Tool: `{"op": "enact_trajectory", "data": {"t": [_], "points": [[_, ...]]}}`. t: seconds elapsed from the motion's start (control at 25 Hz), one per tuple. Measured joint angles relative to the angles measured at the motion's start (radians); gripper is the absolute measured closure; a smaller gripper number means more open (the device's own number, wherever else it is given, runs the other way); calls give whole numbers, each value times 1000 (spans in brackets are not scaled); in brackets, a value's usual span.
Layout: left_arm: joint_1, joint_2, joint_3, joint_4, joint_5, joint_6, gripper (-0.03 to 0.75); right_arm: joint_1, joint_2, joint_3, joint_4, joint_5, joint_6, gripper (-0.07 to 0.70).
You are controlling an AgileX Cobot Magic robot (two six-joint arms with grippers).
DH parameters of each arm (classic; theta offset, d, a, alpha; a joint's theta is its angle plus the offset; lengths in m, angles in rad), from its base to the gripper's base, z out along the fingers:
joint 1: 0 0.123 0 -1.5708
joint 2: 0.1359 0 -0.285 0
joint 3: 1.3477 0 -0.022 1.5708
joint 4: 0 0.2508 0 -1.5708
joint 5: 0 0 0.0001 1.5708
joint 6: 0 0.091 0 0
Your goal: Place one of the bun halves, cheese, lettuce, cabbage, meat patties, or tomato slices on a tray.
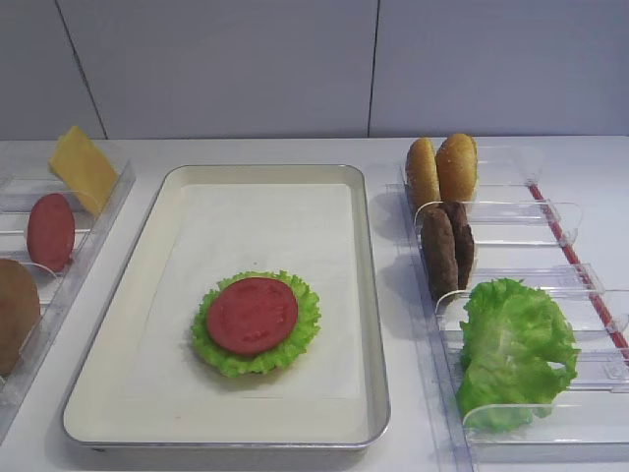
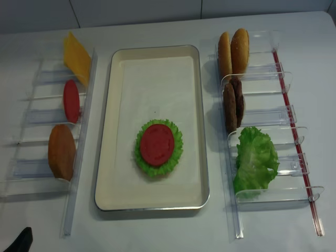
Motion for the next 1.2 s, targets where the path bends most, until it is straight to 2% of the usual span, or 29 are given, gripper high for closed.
{"op": "enact_trajectory", "data": {"t": [1.2], "points": [[0, 0, 0, 0, 0, 0, 286, 0, 0, 0, 2, 0, 2, 122]]}}
